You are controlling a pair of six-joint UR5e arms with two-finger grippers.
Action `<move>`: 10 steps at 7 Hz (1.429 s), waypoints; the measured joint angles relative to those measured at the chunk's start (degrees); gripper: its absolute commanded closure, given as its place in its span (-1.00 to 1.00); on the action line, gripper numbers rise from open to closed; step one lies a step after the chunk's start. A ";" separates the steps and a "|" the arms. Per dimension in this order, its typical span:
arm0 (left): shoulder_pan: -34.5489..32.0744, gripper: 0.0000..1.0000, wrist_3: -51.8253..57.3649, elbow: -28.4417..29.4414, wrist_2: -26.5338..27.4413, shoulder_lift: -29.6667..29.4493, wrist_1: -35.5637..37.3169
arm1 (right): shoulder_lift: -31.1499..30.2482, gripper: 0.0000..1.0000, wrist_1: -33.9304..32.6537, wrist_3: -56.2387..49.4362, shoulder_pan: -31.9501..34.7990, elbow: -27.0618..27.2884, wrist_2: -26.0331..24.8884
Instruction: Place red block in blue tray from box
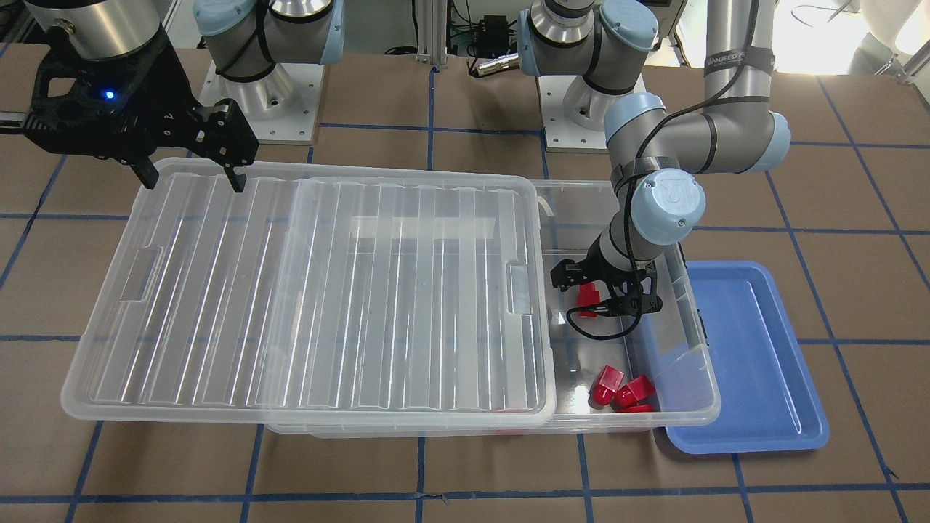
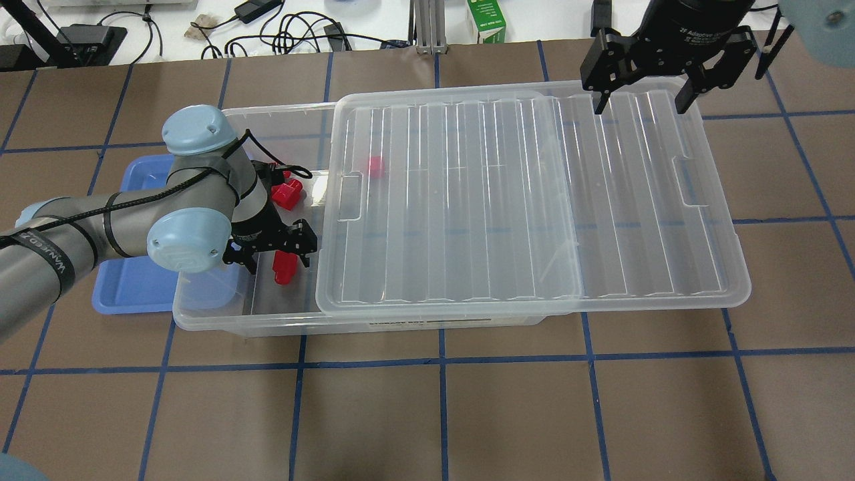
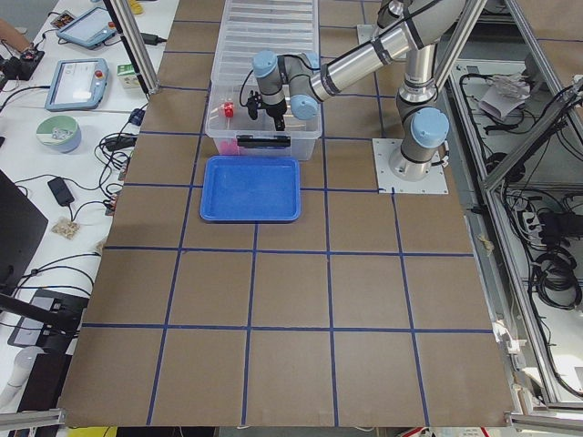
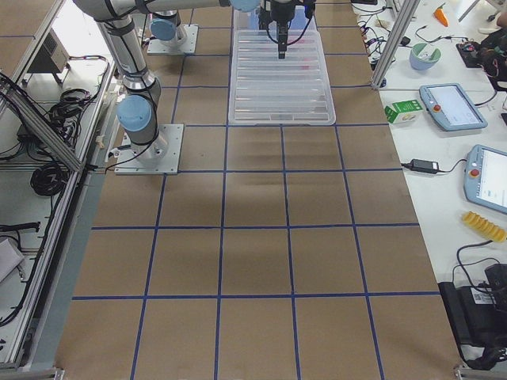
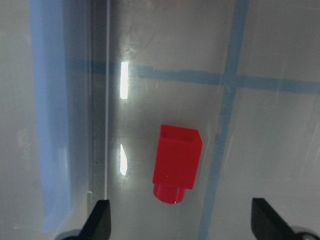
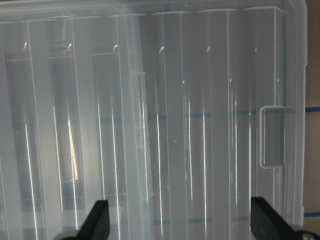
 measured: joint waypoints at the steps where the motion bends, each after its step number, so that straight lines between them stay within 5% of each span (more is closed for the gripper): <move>1: 0.00 -0.80 0.09 -0.29 0.06 -0.95 1.60 | -0.01 -1.00 0.01 -0.11 0.03 0.00 0.01; 2: 0.00 -0.52 0.16 -0.41 0.06 -1.97 2.82 | -0.02 -1.00 0.02 -0.15 0.04 0.00 0.01; 3: -0.04 0.12 0.19 -0.43 0.04 -2.71 3.72 | -0.03 -1.00 0.02 -0.16 0.04 0.00 0.03; 4: -0.06 0.96 0.27 -0.43 0.04 -3.09 4.17 | -0.03 -1.00 0.02 -0.12 0.05 0.00 0.07; 8: -0.11 1.00 1.04 1.24 0.11 -1.84 4.28 | -0.07 -1.00 -0.01 -0.13 0.04 0.06 0.10; 10: -0.17 1.00 1.05 7.60 0.14 1.35 -3.87 | -0.07 -1.00 -0.07 -0.22 0.05 0.03 0.10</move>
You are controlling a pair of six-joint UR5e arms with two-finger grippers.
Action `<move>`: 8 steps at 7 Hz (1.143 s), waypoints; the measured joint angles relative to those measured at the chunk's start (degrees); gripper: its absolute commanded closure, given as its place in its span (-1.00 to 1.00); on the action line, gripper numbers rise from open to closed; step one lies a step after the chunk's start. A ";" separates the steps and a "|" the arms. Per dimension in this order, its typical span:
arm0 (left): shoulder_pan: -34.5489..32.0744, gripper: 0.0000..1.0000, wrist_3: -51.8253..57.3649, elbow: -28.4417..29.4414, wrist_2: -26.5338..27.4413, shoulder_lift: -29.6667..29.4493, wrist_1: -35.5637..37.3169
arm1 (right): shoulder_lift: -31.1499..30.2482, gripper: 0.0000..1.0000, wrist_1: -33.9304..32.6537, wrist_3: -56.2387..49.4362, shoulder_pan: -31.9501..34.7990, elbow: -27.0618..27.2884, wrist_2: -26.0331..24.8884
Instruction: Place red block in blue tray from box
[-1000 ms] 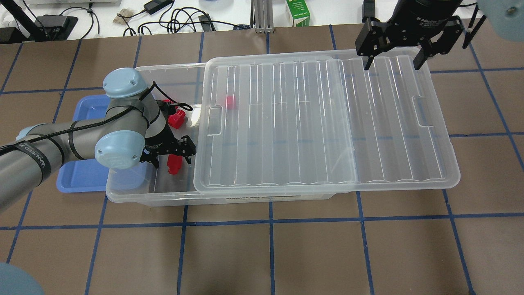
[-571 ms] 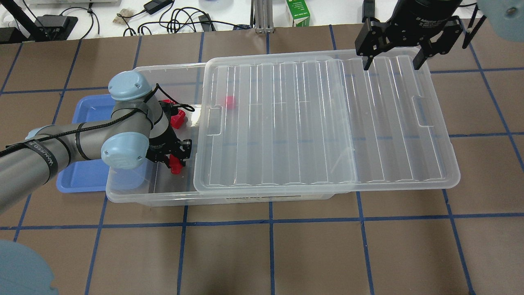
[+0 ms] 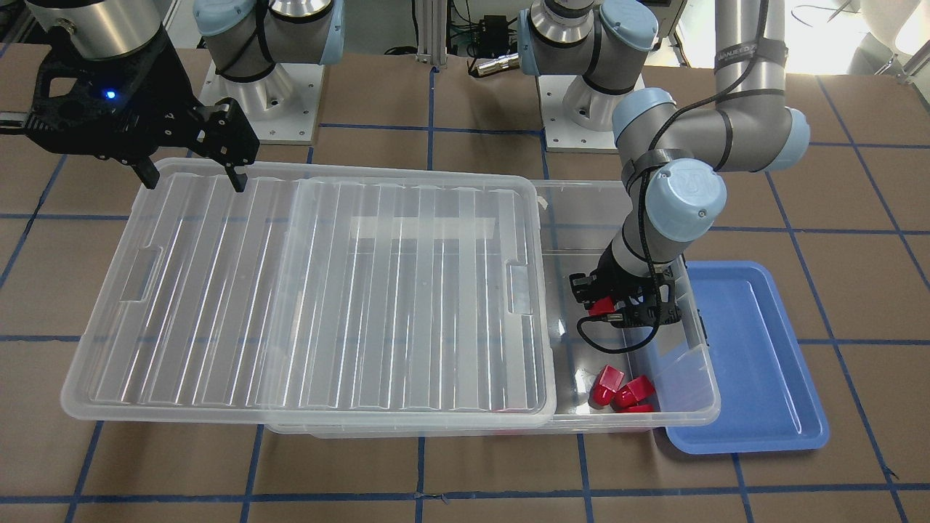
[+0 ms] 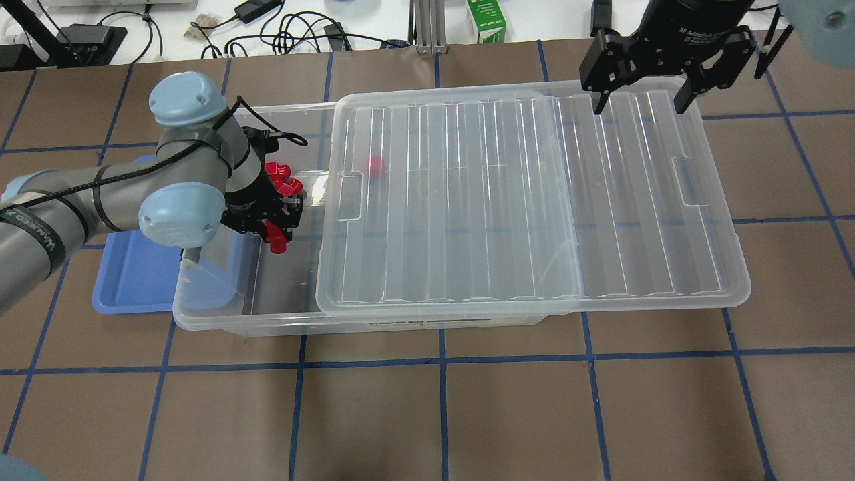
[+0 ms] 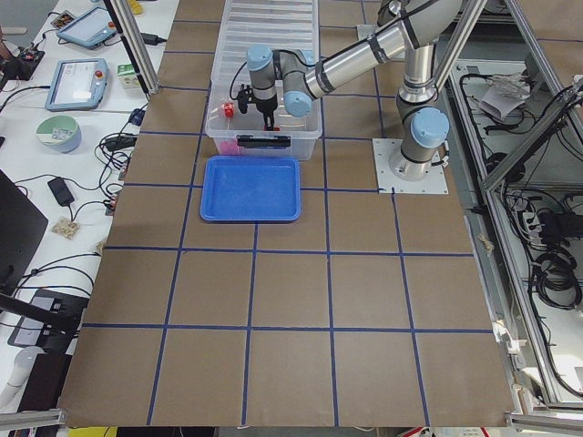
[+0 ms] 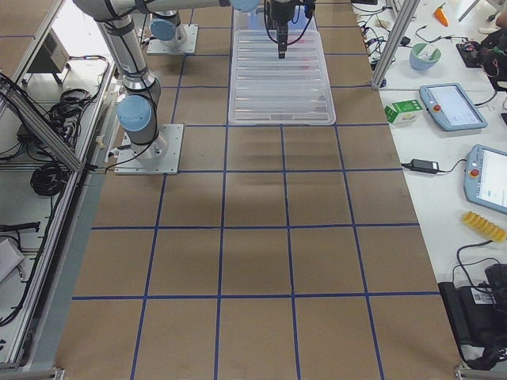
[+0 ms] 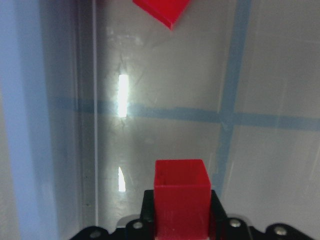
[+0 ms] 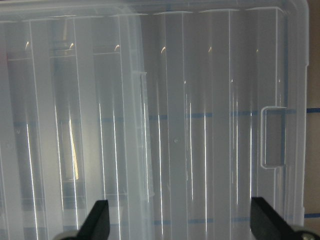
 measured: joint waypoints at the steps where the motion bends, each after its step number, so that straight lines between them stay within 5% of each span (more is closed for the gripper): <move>1: 0.07 1.00 0.00 4.78 -0.41 1.85 -7.47 | 0.01 -1.00 -0.01 -0.03 0.03 -0.02 0.00; 4: 5.11 1.00 4.54 14.04 -2.18 4.56 -20.51 | 0.01 -1.00 0.01 -0.01 -0.01 -0.06 0.06; 8: 20.50 1.00 29.22 12.78 -2.67 0.88 -18.32 | 0.07 -1.00 -0.05 -0.03 -0.05 -0.15 0.00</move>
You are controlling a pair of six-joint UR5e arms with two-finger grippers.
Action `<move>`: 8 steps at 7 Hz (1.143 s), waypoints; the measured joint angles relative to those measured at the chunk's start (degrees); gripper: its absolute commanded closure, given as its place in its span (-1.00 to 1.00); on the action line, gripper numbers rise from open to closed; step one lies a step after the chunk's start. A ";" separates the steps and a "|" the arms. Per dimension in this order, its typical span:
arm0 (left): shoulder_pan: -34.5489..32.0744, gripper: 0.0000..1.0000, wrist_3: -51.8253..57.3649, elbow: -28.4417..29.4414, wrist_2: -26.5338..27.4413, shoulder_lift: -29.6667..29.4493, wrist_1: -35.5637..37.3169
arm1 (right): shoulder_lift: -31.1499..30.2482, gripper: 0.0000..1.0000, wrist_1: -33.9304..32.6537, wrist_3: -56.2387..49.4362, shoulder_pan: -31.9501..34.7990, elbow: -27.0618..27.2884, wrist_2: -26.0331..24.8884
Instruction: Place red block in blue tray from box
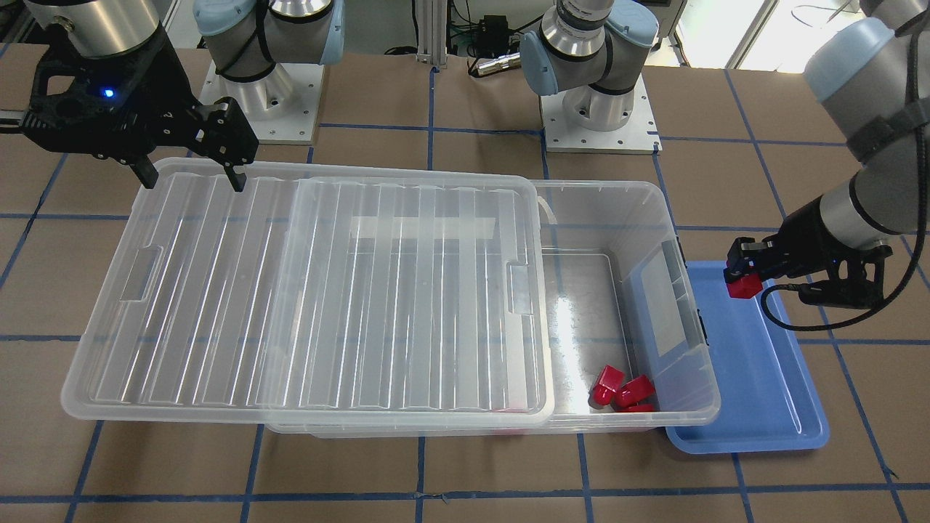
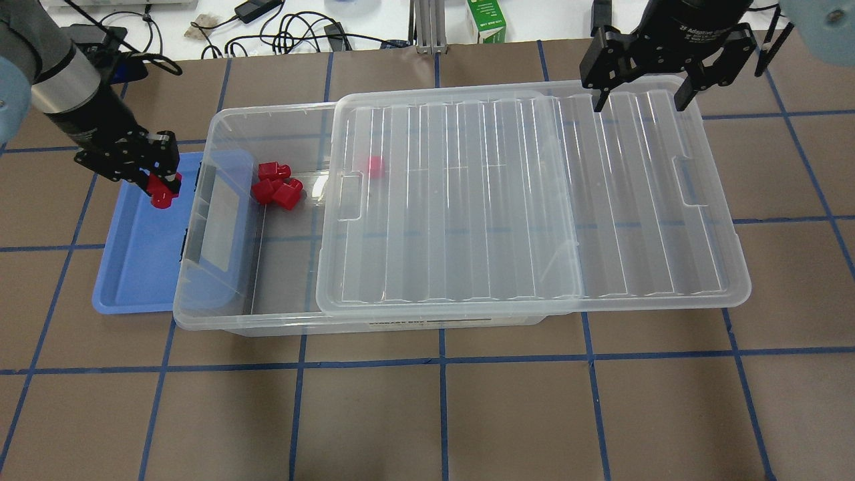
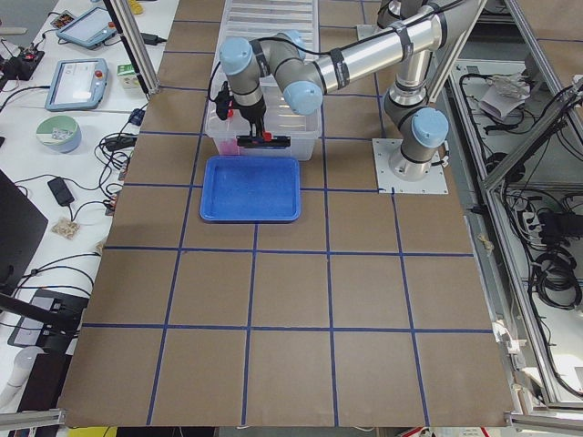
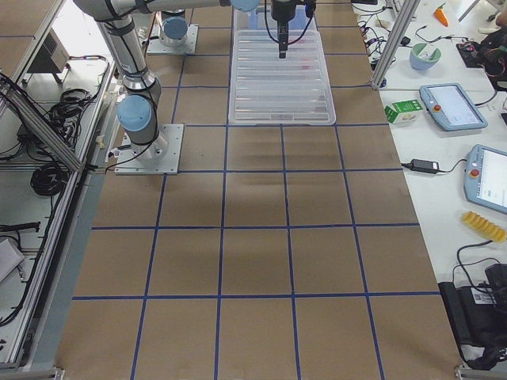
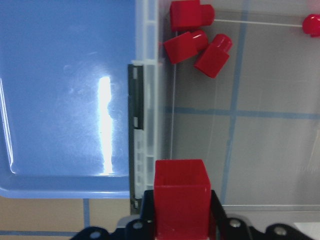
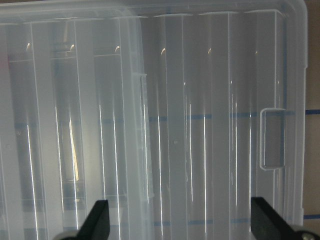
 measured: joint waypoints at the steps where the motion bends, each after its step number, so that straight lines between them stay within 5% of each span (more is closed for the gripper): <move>1: 1.25 1.00 2.86 -2.01 -0.01 -2.49 5.27 | -0.05 -1.00 0.08 0.04 0.00 0.06 0.00; 4: 3.14 1.00 7.06 -7.91 0.36 -8.83 19.41 | -0.08 -1.00 0.15 0.01 0.00 0.09 0.05; 5: 3.97 -0.78 7.62 -8.32 0.48 -10.64 22.42 | -0.06 -1.00 0.15 -0.01 0.00 0.11 0.06; 6: 4.58 -0.98 7.75 -8.27 0.53 -11.46 23.60 | 0.06 -1.00 0.12 -0.04 0.00 -0.02 0.02; 8: 4.17 -0.99 7.19 -7.66 0.61 -9.92 20.43 | 0.37 -1.00 -0.01 -1.06 -1.66 -0.61 -0.27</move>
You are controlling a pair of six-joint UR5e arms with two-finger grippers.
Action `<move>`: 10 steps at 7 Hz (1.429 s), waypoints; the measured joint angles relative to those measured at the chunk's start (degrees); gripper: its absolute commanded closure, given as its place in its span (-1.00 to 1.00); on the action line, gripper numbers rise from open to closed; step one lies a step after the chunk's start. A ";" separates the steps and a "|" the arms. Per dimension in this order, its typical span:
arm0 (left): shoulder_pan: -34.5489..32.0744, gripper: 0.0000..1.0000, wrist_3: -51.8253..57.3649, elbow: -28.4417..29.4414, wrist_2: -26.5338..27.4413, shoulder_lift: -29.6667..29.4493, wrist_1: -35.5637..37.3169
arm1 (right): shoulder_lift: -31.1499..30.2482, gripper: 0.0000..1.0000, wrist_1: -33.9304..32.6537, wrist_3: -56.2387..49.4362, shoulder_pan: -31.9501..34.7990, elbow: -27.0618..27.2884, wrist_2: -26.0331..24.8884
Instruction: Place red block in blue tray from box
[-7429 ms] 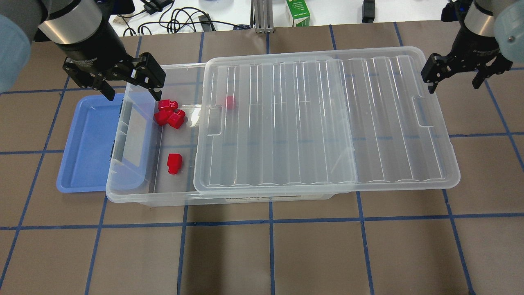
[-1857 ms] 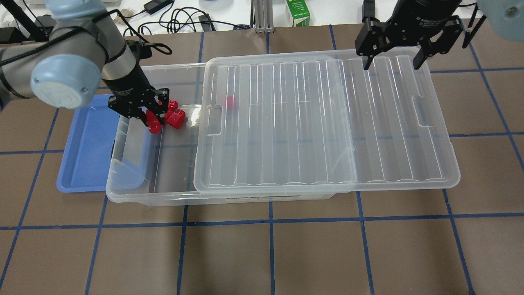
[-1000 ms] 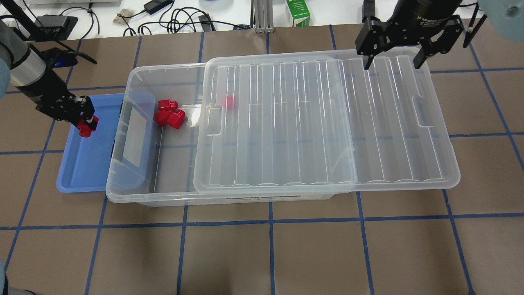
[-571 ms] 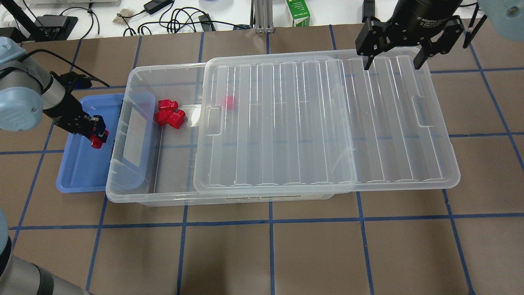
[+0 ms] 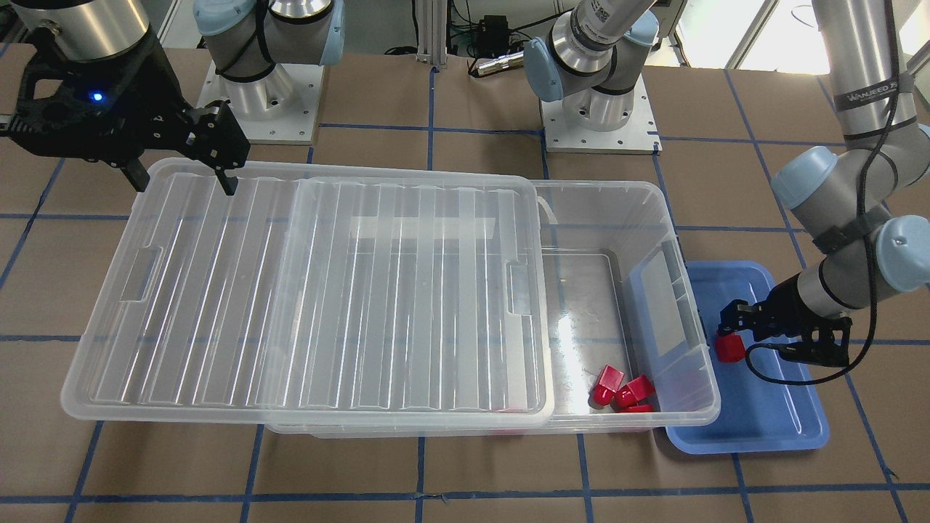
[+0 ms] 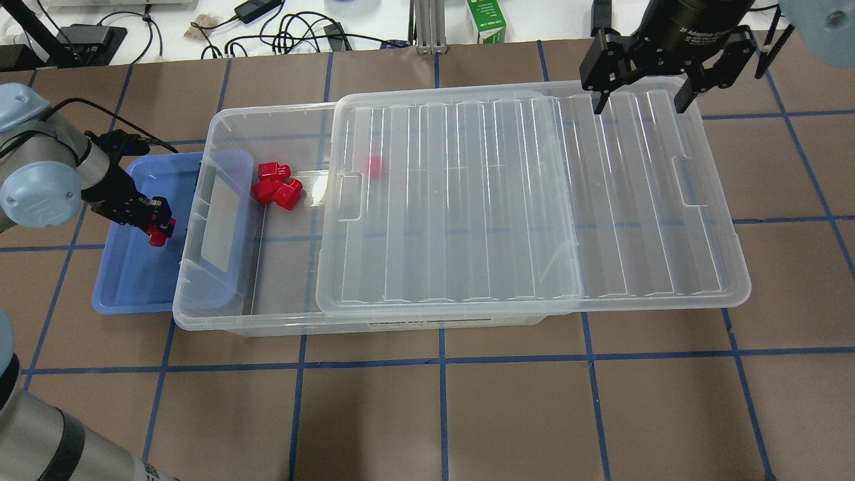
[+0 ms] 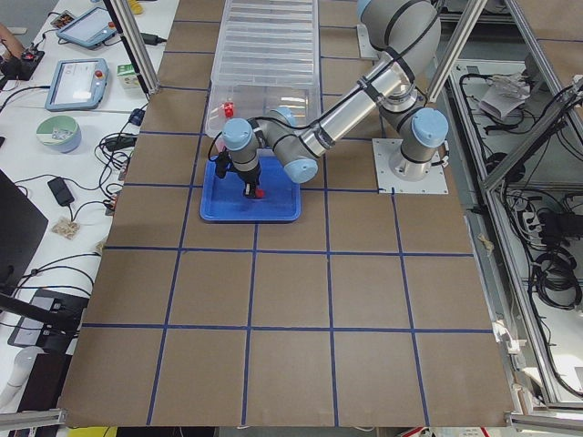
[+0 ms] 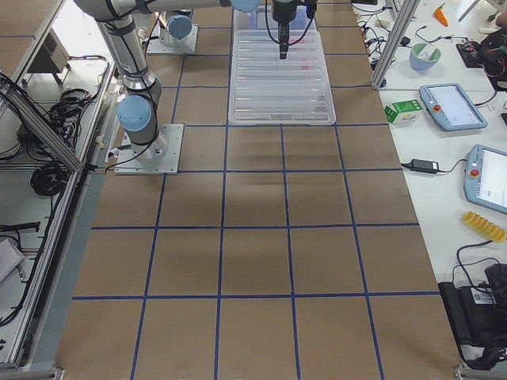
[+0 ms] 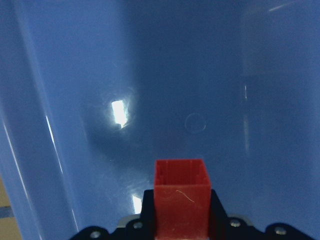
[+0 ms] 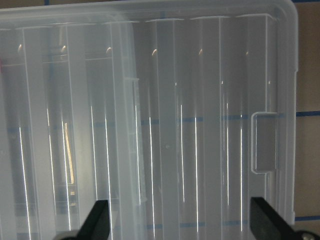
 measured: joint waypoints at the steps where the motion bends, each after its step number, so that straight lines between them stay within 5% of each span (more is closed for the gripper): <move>1: -0.78 -0.99 -0.20 1.20 -0.04 2.31 -3.46 | -0.09 -1.00 0.31 -2.23 -3.16 -0.21 -0.48; 5: -19.37 -1.00 -17.96 14.63 4.12 13.25 -24.92 | 0.41 -1.00 3.95 -21.61 -20.72 2.71 -1.04; 7: -28.49 -1.00 -26.38 15.58 5.69 16.95 -26.95 | 2.47 -0.96 -4.78 -23.23 -23.96 10.06 -1.94; 10: -31.92 -1.00 -29.35 12.71 5.23 21.75 -26.28 | 5.03 -0.97 -12.02 -22.90 -24.59 16.90 -4.50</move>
